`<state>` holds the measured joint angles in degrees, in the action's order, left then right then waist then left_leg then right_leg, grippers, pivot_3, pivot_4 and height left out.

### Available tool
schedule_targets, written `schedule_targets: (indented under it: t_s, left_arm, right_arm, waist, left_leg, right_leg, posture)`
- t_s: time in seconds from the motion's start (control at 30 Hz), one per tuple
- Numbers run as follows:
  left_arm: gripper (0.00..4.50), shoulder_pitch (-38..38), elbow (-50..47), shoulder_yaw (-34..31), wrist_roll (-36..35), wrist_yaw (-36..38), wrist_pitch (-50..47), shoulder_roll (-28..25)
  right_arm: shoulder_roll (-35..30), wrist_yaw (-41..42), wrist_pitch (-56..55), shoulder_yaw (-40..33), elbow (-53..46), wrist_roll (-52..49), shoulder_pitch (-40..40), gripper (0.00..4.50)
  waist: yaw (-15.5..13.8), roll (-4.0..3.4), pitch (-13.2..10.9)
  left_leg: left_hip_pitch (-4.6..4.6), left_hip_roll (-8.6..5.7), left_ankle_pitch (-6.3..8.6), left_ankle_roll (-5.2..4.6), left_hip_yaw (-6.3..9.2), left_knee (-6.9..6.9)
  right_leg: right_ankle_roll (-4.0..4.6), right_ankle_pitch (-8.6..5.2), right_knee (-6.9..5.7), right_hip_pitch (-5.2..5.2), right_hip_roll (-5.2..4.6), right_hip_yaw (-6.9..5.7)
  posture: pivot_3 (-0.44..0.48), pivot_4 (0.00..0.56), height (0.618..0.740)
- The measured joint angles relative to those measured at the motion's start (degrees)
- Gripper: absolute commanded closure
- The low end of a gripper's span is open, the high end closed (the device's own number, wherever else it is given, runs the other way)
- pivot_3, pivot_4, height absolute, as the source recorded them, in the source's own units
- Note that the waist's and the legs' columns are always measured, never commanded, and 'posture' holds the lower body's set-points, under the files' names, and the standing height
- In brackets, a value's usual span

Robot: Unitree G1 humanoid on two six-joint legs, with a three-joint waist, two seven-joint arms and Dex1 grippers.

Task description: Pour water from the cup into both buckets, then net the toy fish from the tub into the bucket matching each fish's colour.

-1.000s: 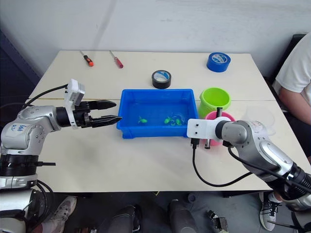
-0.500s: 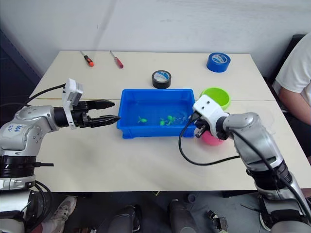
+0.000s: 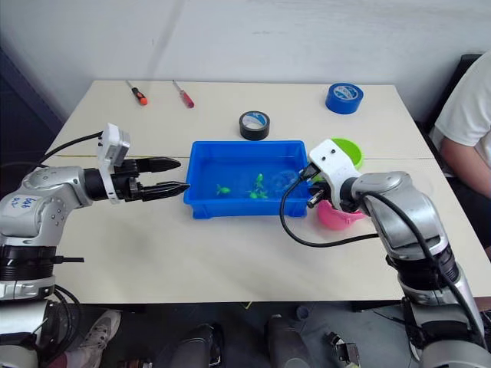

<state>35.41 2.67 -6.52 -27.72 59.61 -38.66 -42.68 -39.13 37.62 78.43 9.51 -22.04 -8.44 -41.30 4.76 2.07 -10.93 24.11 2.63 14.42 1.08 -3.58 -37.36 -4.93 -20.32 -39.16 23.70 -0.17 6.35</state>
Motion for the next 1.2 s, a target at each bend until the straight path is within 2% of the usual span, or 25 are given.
schedule_targets:
  t_s: [0.37,0.5,0.67,1.03,1.2]
  left_arm:
    - [0.38,-0.1,-0.49,-0.19,-0.09,-0.19,-0.35,-0.45]
    - [0.38,-1.44,-2.31,-1.58,-0.9,-0.76,-1.46,-1.33]
    - [0.38,-2.72,-3.3,-1.89,-1.32,-1.38,-2.34,-1.8]
    - [0.38,-2.66,-4.13,-1.9,-1.47,-1.95,-2.41,-1.93]
    - [0.38,-2.49,-4.01,-1.89,-1.48,-1.97,-2.21,-1.92]
  right_arm:
    - [4.65,-3.05,-4.82,6.24,5.0,0.09,-1.18,4.5]
    - [15.74,-6.83,-8.73,5.28,12.52,-0.58,-3.45,4.5]
    - [18.5,-8.96,-11.43,1.42,15.8,-1.27,-4.21,4.5]
    - [20.32,-10.91,-13.37,-3.61,15.21,-3.27,-4.54,4.5]
    - [13.77,-8.77,-16.41,2.03,12.71,-1.6,-2.65,4.5]
  waist:
    - [0.02,0.0,0.0]
    - [0.19,0.02,0.01]
    - [-0.07,0.02,0.01]
    - [0.18,0.02,0.01]
    - [0.06,0.02,0.01]
  left_leg:
    - [0.01,0.02,0.0,0.0,0.01,0.0]
    - [0.0,0.05,-0.03,0.05,0.01,0.02]
    - [0.03,-0.04,-0.02,0.03,0.05,0.02]
    - [0.01,0.0,-0.04,0.05,0.04,0.07]
    - [0.02,-0.04,-0.02,0.03,0.05,0.08]
  right_leg:
    - [0.0,0.0,-0.02,0.03,0.03,0.0]
    - [0.01,0.0,-0.14,0.08,0.07,-0.01]
    - [0.01,0.0,-0.09,0.06,-0.06,-0.09]
    - [0.01,0.0,-0.11,0.07,0.0,-0.07]
    - [0.01,0.0,0.01,0.04,-0.04,-0.08]
  posture:
    - [0.0,0.15,0.734]
    - [0.0,0.15,0.734]
    - [0.0,0.15,0.734]
    - [0.0,0.15,0.734]
    - [0.0,0.15,0.734]
